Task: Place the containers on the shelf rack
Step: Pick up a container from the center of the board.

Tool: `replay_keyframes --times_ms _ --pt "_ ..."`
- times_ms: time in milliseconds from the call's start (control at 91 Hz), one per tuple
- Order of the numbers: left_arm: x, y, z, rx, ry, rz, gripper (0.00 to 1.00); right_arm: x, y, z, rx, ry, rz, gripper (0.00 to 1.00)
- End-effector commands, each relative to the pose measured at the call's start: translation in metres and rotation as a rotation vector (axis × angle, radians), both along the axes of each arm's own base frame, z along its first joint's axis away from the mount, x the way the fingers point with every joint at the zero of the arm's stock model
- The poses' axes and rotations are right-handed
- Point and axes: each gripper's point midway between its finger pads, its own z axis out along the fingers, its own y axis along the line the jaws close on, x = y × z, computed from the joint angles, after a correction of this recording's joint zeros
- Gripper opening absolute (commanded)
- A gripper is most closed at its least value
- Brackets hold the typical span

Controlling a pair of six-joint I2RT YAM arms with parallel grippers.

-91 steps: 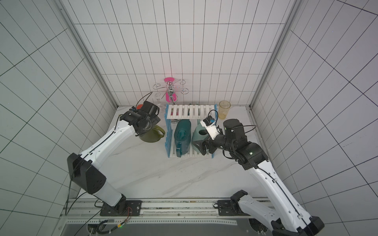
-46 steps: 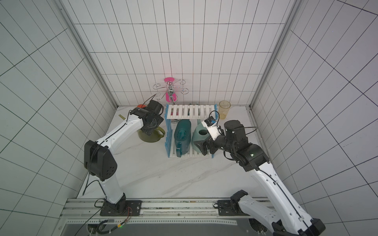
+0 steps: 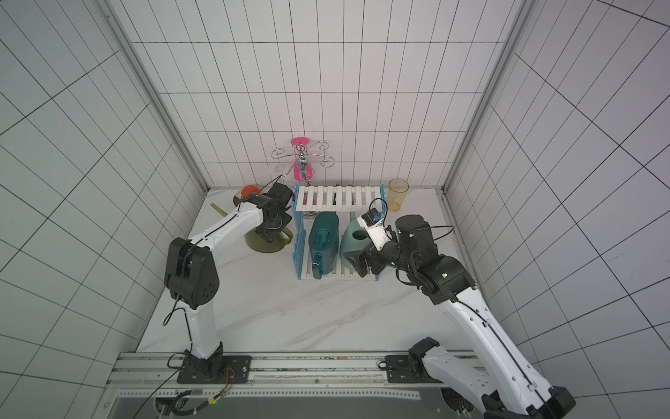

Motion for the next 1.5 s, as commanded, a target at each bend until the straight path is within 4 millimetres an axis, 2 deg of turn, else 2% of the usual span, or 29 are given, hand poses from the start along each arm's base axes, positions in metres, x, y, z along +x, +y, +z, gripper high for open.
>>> replay_keyframes --times_ms 0,176,330,385,473,528,682,880,1001,1121,1231,1484 --pt "0.003 -0.001 -0.007 0.002 -0.002 -0.001 0.69 0.001 -0.001 0.001 0.008 -0.008 -0.015 0.99" --pt "-0.001 0.003 -0.017 0.01 0.01 -0.009 0.57 0.001 -0.003 0.001 0.01 -0.011 -0.022 0.99" --pt "-0.006 0.008 -0.016 0.022 0.01 -0.018 0.56 0.001 -0.005 0.001 0.007 -0.015 -0.031 0.99" --pt "-0.009 0.012 -0.015 0.03 0.006 -0.02 0.51 0.001 -0.005 0.001 0.008 -0.016 -0.033 0.99" --pt "-0.012 0.017 -0.015 0.036 -0.002 -0.022 0.5 0.001 -0.005 0.001 0.012 -0.017 -0.035 0.99" --pt "-0.014 0.021 -0.017 0.042 -0.001 -0.027 0.47 0.002 -0.005 0.002 0.016 -0.017 -0.037 0.99" --pt "-0.018 0.031 -0.025 0.058 0.017 -0.04 0.47 0.002 -0.004 0.003 0.023 -0.017 -0.04 0.99" --pt "-0.018 0.038 -0.025 0.078 0.007 -0.068 0.24 0.002 -0.006 0.004 0.026 -0.021 -0.051 0.99" --pt "-0.021 0.043 -0.022 0.1 0.004 -0.074 0.18 0.001 -0.007 0.005 0.029 -0.024 -0.054 0.99" --pt "-0.027 0.049 -0.014 0.119 -0.01 -0.075 0.13 0.0 -0.009 0.006 0.032 -0.028 -0.06 0.99" --pt "-0.031 0.055 0.002 0.15 -0.034 -0.114 0.0 0.001 -0.013 0.006 0.028 -0.037 -0.077 0.99" --pt "-0.052 0.079 0.044 0.211 -0.04 -0.274 0.0 0.003 -0.024 0.007 0.023 -0.062 -0.137 0.99"
